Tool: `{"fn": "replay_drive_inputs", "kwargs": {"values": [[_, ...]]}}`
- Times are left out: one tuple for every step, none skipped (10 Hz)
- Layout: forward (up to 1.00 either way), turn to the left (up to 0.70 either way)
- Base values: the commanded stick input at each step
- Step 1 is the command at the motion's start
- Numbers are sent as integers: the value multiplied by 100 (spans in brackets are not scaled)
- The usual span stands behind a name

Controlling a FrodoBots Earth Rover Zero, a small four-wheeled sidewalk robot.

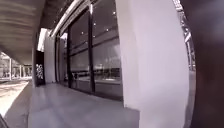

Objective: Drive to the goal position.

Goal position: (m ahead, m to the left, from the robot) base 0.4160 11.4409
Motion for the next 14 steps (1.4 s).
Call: {"fn": "replay_drive_inputs", "kwargs": {"values": [[0, 0], [0, 0], [0, 0], [0, 0], [-69, 0], [-70, 0], [-70, 0], [-70, 0], [-70, 0], [-70, 0], [-70, 0], [-70, 0], [-70, 0], [-70, 0]]}}
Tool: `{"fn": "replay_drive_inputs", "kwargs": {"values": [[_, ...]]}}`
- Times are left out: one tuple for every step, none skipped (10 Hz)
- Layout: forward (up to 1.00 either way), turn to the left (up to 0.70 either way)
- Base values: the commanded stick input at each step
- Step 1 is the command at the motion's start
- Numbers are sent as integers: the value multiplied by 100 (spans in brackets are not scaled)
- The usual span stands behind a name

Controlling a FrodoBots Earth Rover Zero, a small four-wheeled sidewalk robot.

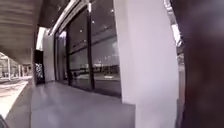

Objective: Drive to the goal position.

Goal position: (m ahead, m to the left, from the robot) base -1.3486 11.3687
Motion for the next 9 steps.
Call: {"fn": "replay_drive_inputs", "kwargs": {"values": [[-70, 0], [-70, 0], [-70, 0], [-70, 0], [-70, 0], [-70, 0], [-70, 0], [-70, 0], [-70, 0]]}}
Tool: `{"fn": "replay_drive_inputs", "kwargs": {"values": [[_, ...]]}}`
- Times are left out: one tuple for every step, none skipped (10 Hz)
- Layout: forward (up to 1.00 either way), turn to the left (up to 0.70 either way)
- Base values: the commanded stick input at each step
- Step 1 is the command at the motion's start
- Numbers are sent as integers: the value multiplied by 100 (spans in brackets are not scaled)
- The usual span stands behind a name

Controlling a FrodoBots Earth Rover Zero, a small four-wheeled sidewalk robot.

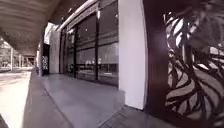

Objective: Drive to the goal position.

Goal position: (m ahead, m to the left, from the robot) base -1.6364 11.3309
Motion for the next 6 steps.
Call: {"fn": "replay_drive_inputs", "kwargs": {"values": [[-70, 0], [-70, 0], [-70, 0], [-70, 0], [-70, 0], [-70, 0]]}}
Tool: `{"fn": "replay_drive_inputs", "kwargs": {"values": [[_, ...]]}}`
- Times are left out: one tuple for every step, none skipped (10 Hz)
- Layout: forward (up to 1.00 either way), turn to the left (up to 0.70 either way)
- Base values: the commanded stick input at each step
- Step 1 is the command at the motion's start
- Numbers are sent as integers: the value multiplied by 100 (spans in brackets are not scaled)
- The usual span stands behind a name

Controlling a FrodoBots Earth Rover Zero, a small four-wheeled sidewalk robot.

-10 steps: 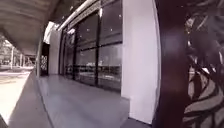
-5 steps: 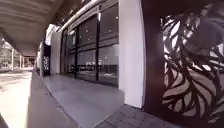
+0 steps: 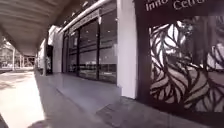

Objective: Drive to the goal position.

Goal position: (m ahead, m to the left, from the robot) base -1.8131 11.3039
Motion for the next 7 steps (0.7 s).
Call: {"fn": "replay_drive_inputs", "kwargs": {"values": [[-70, 0], [-70, 0], [-70, 24], [-70, 35], [-70, 35], [-70, 35], [-70, 35]]}}
